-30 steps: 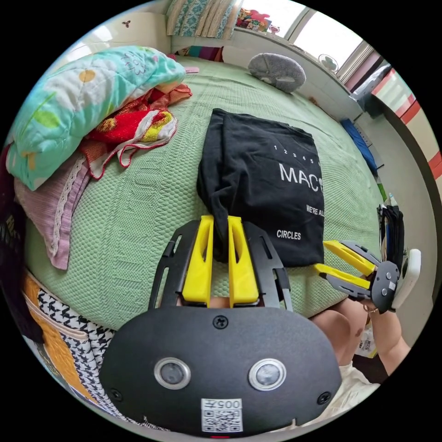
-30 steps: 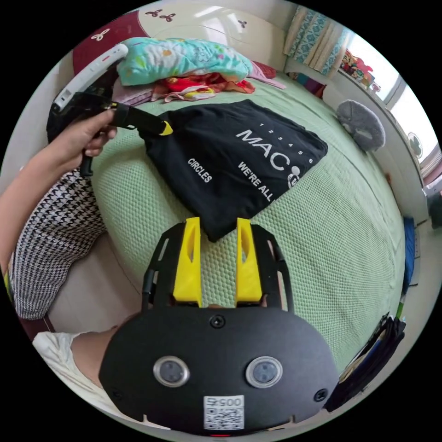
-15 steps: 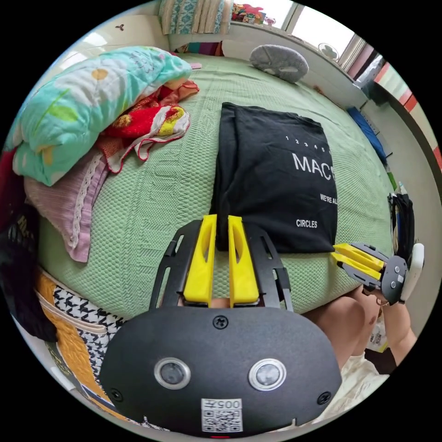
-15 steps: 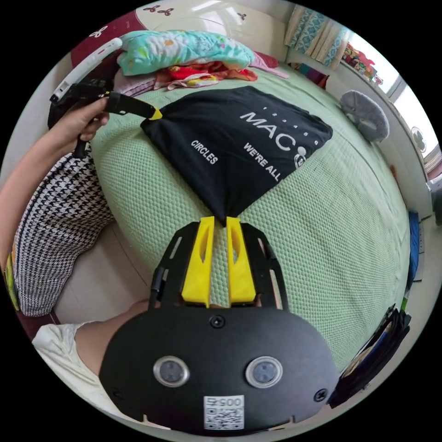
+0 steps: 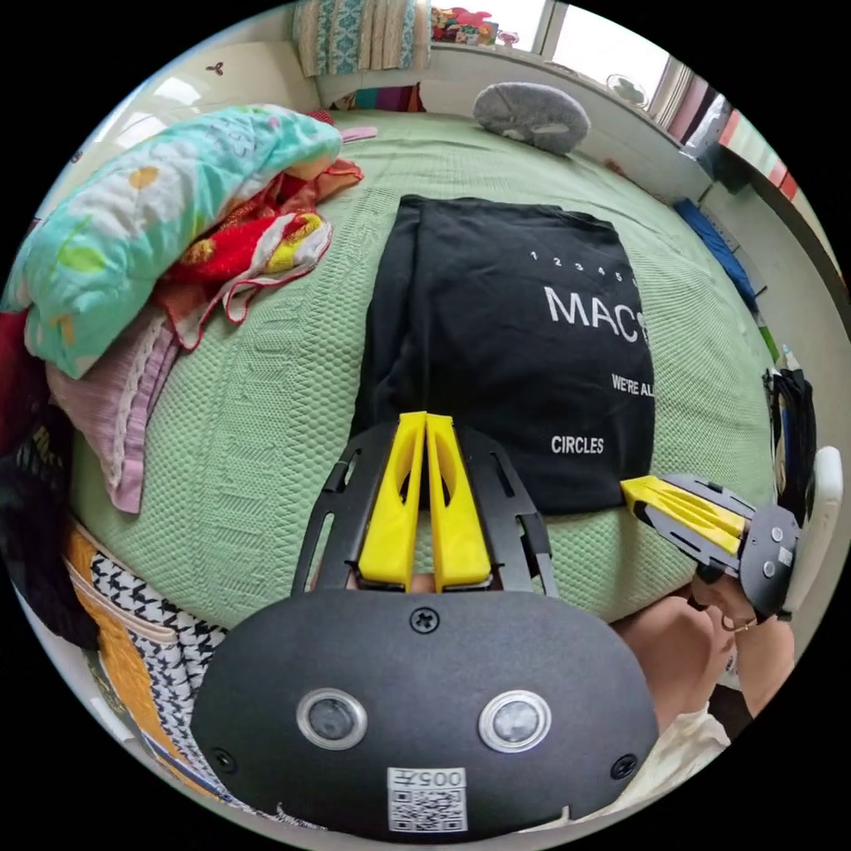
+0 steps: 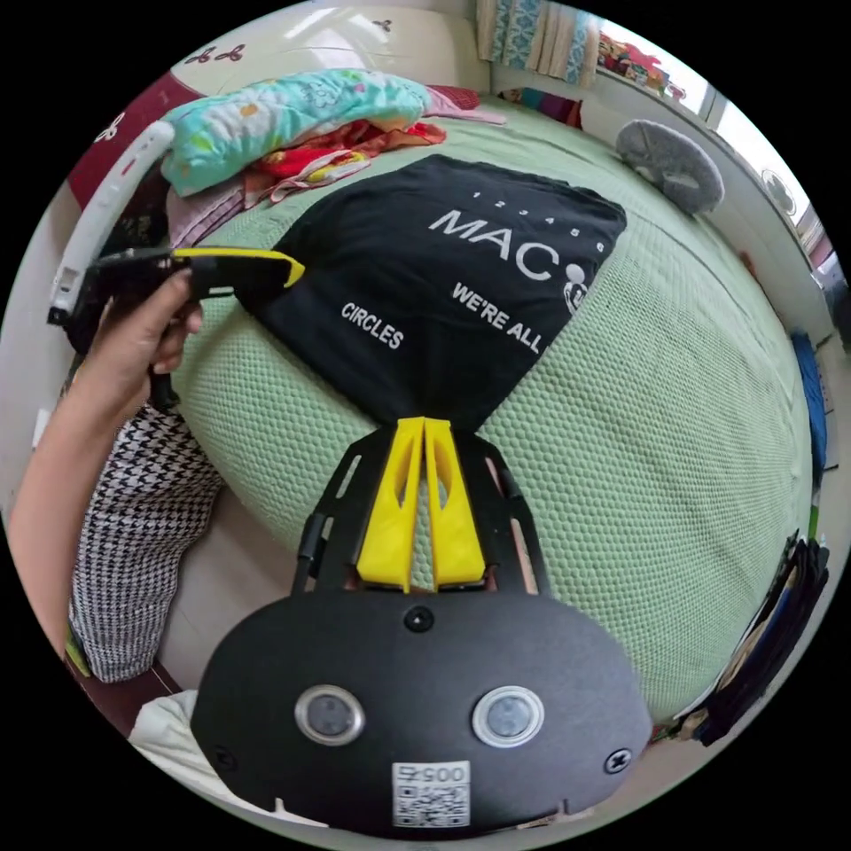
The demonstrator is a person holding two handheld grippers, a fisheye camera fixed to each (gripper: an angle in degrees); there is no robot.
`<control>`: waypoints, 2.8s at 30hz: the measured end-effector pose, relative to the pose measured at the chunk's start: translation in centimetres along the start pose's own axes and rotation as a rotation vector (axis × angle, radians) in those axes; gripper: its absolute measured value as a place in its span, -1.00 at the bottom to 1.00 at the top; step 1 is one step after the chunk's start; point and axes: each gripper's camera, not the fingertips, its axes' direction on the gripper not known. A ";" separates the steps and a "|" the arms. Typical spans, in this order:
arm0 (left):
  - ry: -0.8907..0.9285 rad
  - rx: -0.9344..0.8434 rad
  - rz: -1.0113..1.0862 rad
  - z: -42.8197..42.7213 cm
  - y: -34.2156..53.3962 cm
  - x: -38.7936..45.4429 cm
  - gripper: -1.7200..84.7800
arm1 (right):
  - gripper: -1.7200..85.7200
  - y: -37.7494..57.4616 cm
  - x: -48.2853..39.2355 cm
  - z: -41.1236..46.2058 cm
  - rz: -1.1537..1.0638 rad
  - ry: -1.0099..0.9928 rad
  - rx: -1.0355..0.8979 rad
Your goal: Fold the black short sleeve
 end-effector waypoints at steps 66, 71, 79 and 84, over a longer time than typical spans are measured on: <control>-0.033 -0.023 0.072 -0.7 -6.5 52.9 -0.96 | -0.99 12.3 23.2 -18.6 0.616 0.201 0.086; -0.011 -0.023 0.027 -0.3 -6.6 53.8 -0.96 | -0.99 12.1 22.4 -19.1 0.589 0.207 0.092; -0.016 0.003 -0.008 -0.6 -6.9 54.8 -0.96 | -0.99 11.8 22.1 -19.9 0.578 0.229 0.105; -0.033 0.040 -0.036 -1.1 -7.0 54.8 -0.96 | -0.99 11.8 22.3 -20.3 0.573 0.227 0.108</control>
